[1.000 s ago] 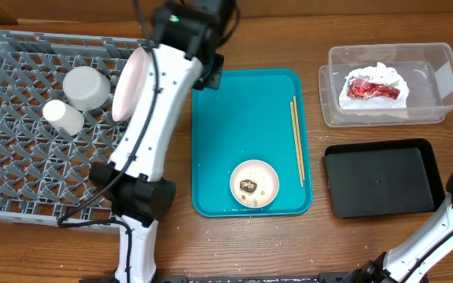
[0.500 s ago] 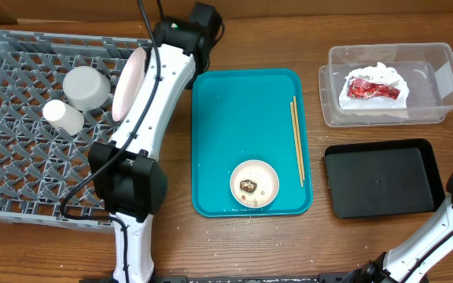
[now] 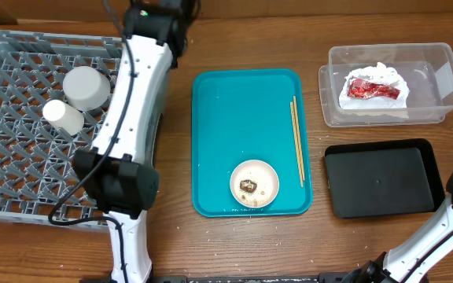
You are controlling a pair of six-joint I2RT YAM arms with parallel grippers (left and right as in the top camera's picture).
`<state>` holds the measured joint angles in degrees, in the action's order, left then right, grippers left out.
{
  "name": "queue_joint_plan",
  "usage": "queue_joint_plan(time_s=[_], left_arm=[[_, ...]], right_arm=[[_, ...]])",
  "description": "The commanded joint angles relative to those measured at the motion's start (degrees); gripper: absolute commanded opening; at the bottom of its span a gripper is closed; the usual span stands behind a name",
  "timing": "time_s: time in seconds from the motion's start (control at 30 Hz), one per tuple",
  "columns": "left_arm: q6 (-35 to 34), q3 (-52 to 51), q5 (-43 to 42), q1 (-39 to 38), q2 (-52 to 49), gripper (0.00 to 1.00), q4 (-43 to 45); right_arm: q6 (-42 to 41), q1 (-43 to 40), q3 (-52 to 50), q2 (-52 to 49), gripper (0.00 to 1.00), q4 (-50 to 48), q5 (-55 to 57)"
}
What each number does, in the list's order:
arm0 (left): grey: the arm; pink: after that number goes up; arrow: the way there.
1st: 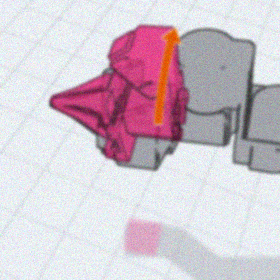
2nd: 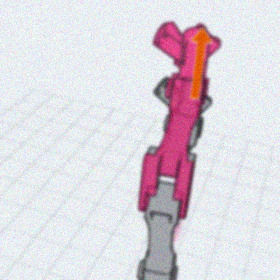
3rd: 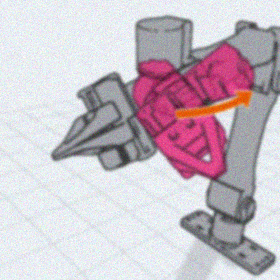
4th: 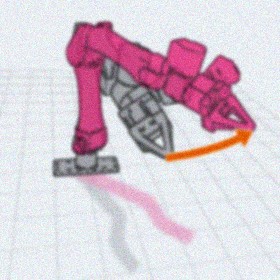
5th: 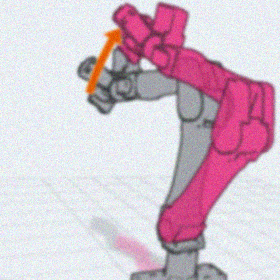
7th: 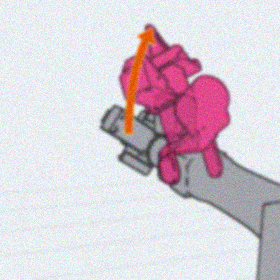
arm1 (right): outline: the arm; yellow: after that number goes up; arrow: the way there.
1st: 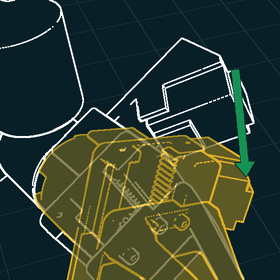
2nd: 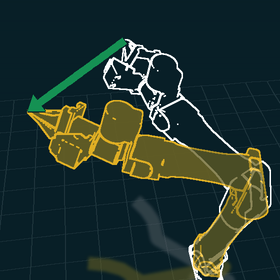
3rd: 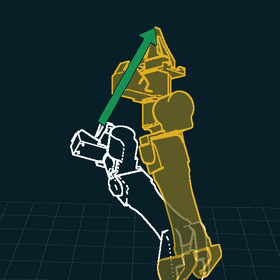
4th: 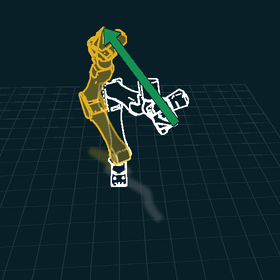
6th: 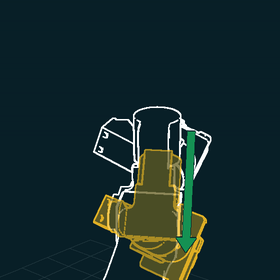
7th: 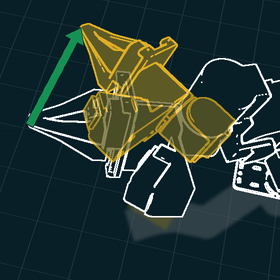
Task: Sort waste into correct bins and load items into the dishwasher
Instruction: 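Release the plate and move the left gripper to the chopsticks, then grasp a wooden chopstick on the tray with the left gripper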
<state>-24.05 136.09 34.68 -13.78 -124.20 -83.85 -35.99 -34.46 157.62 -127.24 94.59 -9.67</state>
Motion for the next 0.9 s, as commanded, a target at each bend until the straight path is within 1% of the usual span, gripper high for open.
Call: queue_joint_plan(time_s=[0.0, 0.1, 0.17, 0.23, 0.3, 0.33, 0.37, 0.43, 0.47, 0.5, 0.6, 0.63, 0.67, 0.7, 0.8, 0.87], left_arm=[[0.7, 6.1, -12.3, 1.1, 0.6, 0.04, -1.7], [5.8, 9.7, -20.8, 0.3, 0.6, 0.04, -4.2], [9.2, 11.6, -30.3, -1.0, 0.6, 0.04, -6.6], [11.9, 11.9, -37.8, -2.4, 0.6, 0.04, -8.2], [12.3, 11.8, -44.2, -4.3, 0.6, 0.10, -9.0], [12.2, 11.5, -46.3, -5.4, 0.5, 0.18, -8.9], [12.2, 11.2, -48.1, -6.3, 0.5, 0.45, -8.8], [11.7, 10.9, -51.7, -8.4, 0.5, 0.78, -8.3], [11.1, 10.9, -52.7, -9.4, 0.5, 0.86, -7.9], [10.0, 10.9, -52.7, -10.8, 0.3, 0.89, -7.3], [7.8, 10.9, -51.7, -13.8, -0.3, 0.85, -4.7], [6.2, 10.9, -50.7, -14.9, -0.8, 0.79, -3.7], [1.4, 10.8, -47.9, -16.3, -1.5, 0.68, -2.3], [-2.3, 10.8, -45.8, -17.1, -2.1, 0.62, -1.6], [-14.3, 10.5, -39.0, -19.8, -4.9, 0.57, 0.0], [-20.1, 10.5, -34.9, -21.4, -7.1, 0.56, 1.1]], right_arm=[[0.3, -0.2, 1.0, 0.8, 1.00, -0.2, 0.2], [0.3, -0.2, 1.0, 0.8, 1.00, -0.2, 0.2], [0.3, -0.2, 1.0, 0.8, 1.00, -0.1, 0.2], [0.2, -0.2, 1.0, 0.8, 1.00, -0.1, 0.2], [0.3, -0.2, 1.0, 0.8, 1.00, -0.1, 0.2], [0.2, -0.2, 1.0, 0.8, 1.00, -0.2, 0.2], [0.3, -0.2, 1.0, 0.8, 1.00, -0.1, 0.2], [0.3, -0.2, 1.0, 0.8, 1.00, -0.1, 0.2], [0.2, -0.2, 1.0, 0.8, 1.00, -0.1, 0.2], [0.3, -0.2, 1.0, 0.8, 1.00, -0.2, 0.2], [0.3, -0.2, 1.0, 0.8, 1.00, -0.1, 0.2], [0.3, -0.2, 1.0, 0.8, 1.00, -0.1, 0.2], [0.2, -0.2, 1.0, 0.8, 1.00, -0.1, 0.2], [0.3, -0.2, 1.0, 0.8, 1.00, -0.2, 0.2], [0.2, -0.2, 1.0, 0.8, 1.00, -0.1, 0.2], [0.3, -0.2, 1.0, 0.8, 1.00, -0.1, 0.2]])
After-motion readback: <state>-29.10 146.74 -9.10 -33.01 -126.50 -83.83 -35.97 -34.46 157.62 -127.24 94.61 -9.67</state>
